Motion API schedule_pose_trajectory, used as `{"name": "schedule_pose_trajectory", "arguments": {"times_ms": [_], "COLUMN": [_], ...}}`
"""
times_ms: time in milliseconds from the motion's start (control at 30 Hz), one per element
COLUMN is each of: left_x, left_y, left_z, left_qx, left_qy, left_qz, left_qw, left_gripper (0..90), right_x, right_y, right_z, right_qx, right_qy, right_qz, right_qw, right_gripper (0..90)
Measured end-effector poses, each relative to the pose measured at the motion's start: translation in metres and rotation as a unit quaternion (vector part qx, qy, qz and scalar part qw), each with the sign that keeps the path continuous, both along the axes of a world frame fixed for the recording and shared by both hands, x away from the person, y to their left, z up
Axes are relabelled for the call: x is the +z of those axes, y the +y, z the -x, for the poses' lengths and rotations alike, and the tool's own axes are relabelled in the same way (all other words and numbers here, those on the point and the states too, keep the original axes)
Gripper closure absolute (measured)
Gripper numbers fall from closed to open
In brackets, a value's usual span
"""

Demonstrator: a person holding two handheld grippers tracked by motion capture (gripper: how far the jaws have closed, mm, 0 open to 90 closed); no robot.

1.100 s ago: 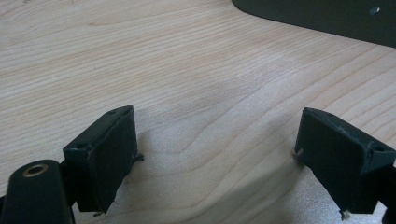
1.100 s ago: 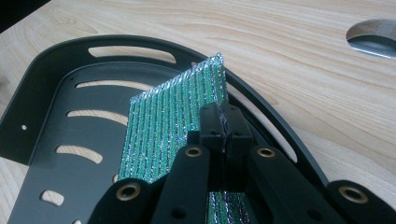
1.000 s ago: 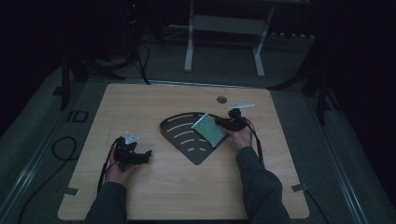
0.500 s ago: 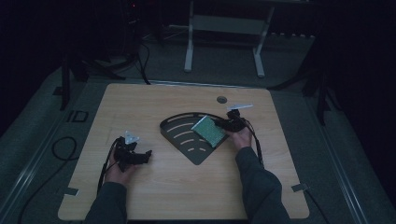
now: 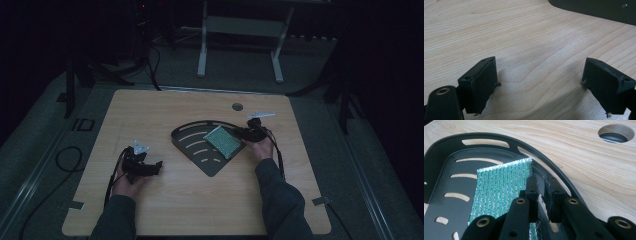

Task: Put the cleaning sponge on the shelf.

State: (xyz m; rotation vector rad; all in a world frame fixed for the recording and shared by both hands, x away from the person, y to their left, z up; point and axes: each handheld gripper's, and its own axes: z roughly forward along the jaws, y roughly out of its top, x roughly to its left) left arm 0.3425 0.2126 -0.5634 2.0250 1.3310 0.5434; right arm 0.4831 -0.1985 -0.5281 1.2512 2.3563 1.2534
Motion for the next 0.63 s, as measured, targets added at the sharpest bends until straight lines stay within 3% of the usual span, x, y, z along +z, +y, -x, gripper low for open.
{"name": "schedule_pose_trajectory", "arguments": {"times_ms": [400,633], "left_x": [0.000,0.000], "left_y": [0.000,0.000], "left_z": [0.000,0.000], "left_qx": [0.000,0.000], "left_qy": [0.000,0.000], "left_qz": [0.000,0.000], "left_qw": [1.0000,1.0000], "left_gripper": [13.1,13.1], "right_x": [0.010,0.015], "right_y": [-0.011,-0.019], "right_z": [0.011,0.021], "right_qx": [-0.007,-0.010], "right_qy": [-0.020,-0.028], "right_qz": [-0.004,0.008], "right_qw": [0.9998,0.9995], "right_gripper": [68.5,59.5]}}
